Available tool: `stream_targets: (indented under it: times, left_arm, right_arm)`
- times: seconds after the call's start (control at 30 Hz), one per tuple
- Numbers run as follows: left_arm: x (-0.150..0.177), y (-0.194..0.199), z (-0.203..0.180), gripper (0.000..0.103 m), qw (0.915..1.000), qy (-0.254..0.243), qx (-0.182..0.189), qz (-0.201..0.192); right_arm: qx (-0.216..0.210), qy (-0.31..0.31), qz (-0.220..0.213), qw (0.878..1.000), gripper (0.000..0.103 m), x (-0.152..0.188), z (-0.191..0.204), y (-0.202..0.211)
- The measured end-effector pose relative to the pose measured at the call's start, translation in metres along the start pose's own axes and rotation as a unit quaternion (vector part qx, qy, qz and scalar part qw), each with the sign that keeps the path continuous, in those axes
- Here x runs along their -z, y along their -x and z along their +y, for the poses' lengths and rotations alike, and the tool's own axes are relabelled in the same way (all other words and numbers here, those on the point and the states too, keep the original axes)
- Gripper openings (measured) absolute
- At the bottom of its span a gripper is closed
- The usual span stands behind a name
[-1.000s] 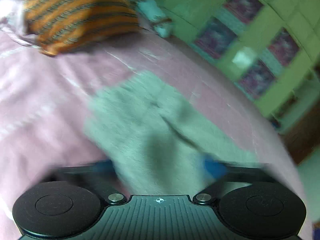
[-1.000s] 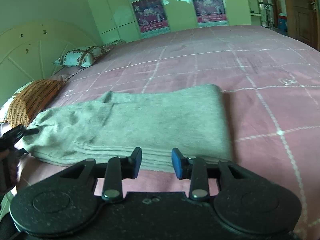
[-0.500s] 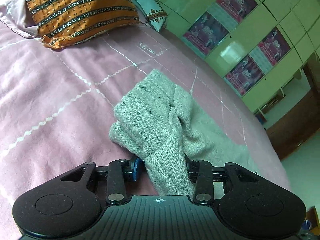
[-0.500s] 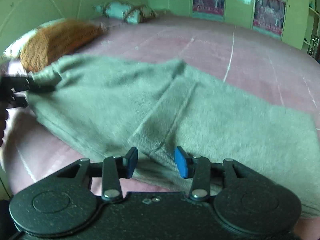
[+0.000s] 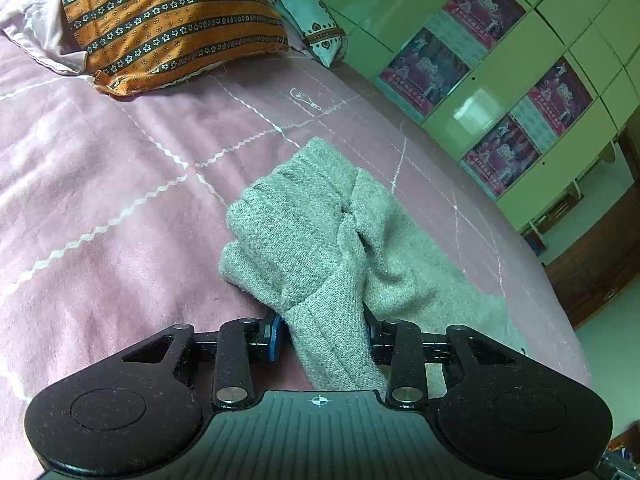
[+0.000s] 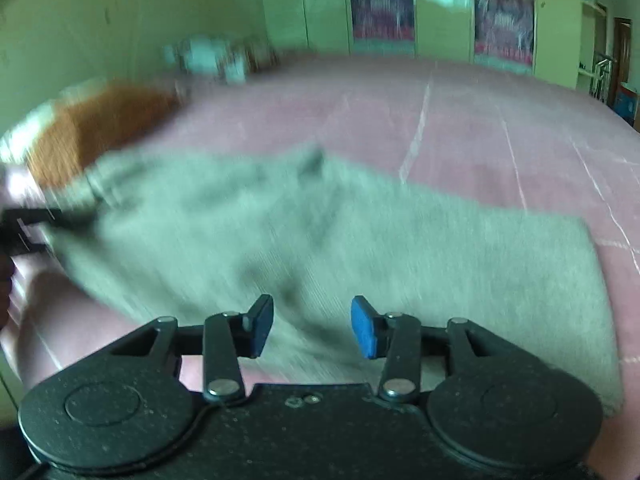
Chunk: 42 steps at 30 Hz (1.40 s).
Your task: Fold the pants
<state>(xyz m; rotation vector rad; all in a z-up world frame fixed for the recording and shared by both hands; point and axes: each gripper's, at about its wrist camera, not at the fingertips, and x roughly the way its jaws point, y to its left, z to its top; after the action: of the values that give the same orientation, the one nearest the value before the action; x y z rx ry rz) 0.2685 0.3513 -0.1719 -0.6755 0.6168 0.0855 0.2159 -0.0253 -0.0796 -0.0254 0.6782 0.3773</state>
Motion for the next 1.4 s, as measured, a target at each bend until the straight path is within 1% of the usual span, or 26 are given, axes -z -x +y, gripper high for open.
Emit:
stream_targets:
  times: [0.03, 0.1, 0.13, 0.2, 0.33, 0.4, 0.43, 0.47, 0.5, 0.57, 0.67, 0.73, 0.77, 0.87, 0.97, 1.03, 1.07, 1.1, 1.13, 1.17, 1.2, 1.23, 1.27, 1.3, 1.37, 1.4]
  left_arm:
    - [0.001, 0.000, 0.000, 0.036, 1.0000, -0.001, 0.001, 0.000]
    - [0.001, 0.000, 0.000, 0.036, 1.0000, -0.003, 0.003, 0.001]
    - [0.001, 0.000, 0.000, 0.036, 1.0000, -0.006, 0.004, 0.001]
    - [0.002, 0.001, 0.001, 0.036, 1.0000, -0.007, 0.006, 0.000]
    - [0.002, 0.003, -0.002, 0.036, 0.9998, -0.019, 0.001, -0.003]
    - [0.001, 0.006, -0.009, 0.035, 0.9994, -0.032, -0.006, -0.008]
    - [0.001, 0.010, -0.012, 0.034, 0.9992, -0.038, -0.008, -0.013]
    - [0.000, 0.015, -0.017, 0.033, 0.9989, -0.042, -0.006, -0.020]
    - [-0.001, 0.021, -0.022, 0.032, 0.9985, -0.047, -0.004, -0.029]
    - [-0.003, 0.032, -0.035, 0.032, 0.9970, -0.063, -0.003, -0.044]
    - [-0.007, 0.046, -0.072, 0.031, 0.9920, -0.110, -0.002, -0.062]
    - [-0.008, 0.053, -0.113, 0.031, 0.9838, -0.163, 0.009, -0.073]
    - [-0.006, 0.056, -0.133, 0.031, 0.9802, -0.181, 0.016, -0.078]
    - [0.007, 0.056, -0.201, 0.031, 0.9678, -0.231, 0.055, -0.083]
    - [0.033, 0.043, -0.270, 0.032, 0.9550, -0.275, 0.096, -0.058]
    - [0.061, 0.029, -0.313, 0.032, 0.9477, -0.290, 0.129, -0.033]
    - [0.080, 0.020, -0.335, 0.032, 0.9418, -0.301, 0.149, -0.016]
    - [0.103, 0.010, -0.356, 0.035, 0.9346, -0.315, 0.164, 0.006]
    - [0.128, -0.003, -0.374, 0.043, 0.9293, -0.327, 0.168, 0.038]
    - [0.151, -0.015, -0.389, 0.057, 0.9236, -0.339, 0.163, 0.075]
    - [0.173, -0.024, -0.399, 0.057, 0.9179, -0.350, 0.154, 0.105]
    - [0.187, -0.023, -0.401, 0.057, 0.9170, -0.348, 0.160, 0.111]
    - [0.193, -0.016, -0.398, 0.058, 0.9197, -0.338, 0.171, 0.104]
    - [0.194, -0.009, -0.393, 0.060, 0.9244, -0.326, 0.171, 0.099]
    - [0.185, 0.006, -0.379, 0.061, 0.9339, -0.305, 0.166, 0.085]
    - [0.181, 0.015, -0.371, 0.062, 0.9363, -0.300, 0.164, 0.079]
  right_arm:
    - [0.003, 0.006, 0.009, 1.000, 0.046, 0.000, 0.003, -0.005]
    - [0.016, 0.008, 0.071, 0.997, 0.050, 0.006, 0.004, -0.029]
    - [0.022, 0.021, 0.084, 0.996, 0.051, 0.011, 0.006, -0.037]
    - [0.028, 0.041, 0.078, 0.996, 0.054, 0.012, 0.013, -0.038]
    - [0.018, 0.031, 0.077, 0.996, 0.059, 0.012, 0.011, -0.038]
    - [0.013, 0.034, 0.076, 0.996, 0.064, 0.011, 0.010, -0.036]
    - [0.013, 0.023, 0.068, 0.997, 0.065, 0.008, 0.007, -0.030]
    - [0.009, -0.001, 0.046, 0.999, 0.067, 0.004, -0.001, -0.020]
    - [0.003, -0.025, 0.023, 0.999, 0.076, 0.002, -0.011, -0.010]
    - [-0.003, -0.066, -0.006, 0.998, 0.088, 0.004, -0.030, 0.008]
    - [0.013, -0.139, -0.030, 0.990, 0.087, 0.010, -0.070, 0.032]
    - [0.024, -0.185, -0.055, 0.981, 0.086, 0.014, -0.095, 0.048]
    - [0.029, -0.202, -0.068, 0.977, 0.086, 0.015, -0.106, 0.055]
    - [0.039, -0.249, -0.092, 0.963, 0.086, 0.018, -0.142, 0.075]
    - [0.049, -0.286, -0.114, 0.950, 0.086, 0.027, -0.178, 0.093]
    - [0.059, -0.315, -0.123, 0.939, 0.086, 0.038, -0.205, 0.107]
    - [0.064, -0.328, -0.126, 0.934, 0.086, 0.044, -0.217, 0.113]
    - [0.069, -0.341, -0.127, 0.929, 0.086, 0.051, -0.227, 0.117]
    - [0.071, -0.353, -0.128, 0.924, 0.086, 0.058, -0.238, 0.123]
    - [0.074, -0.361, -0.127, 0.921, 0.086, 0.064, -0.247, 0.126]
    - [0.078, -0.366, -0.123, 0.919, 0.086, 0.069, -0.253, 0.126]
    - [0.080, -0.374, -0.120, 0.916, 0.086, 0.073, -0.260, 0.128]
    - [0.076, -0.382, -0.118, 0.914, 0.087, 0.077, -0.266, 0.129]
    - [0.067, -0.385, -0.119, 0.913, 0.087, 0.080, -0.270, 0.132]
    - [0.042, -0.380, -0.123, 0.916, 0.087, 0.082, -0.270, 0.130]
    - [0.031, -0.378, -0.121, 0.917, 0.087, 0.083, -0.267, 0.128]
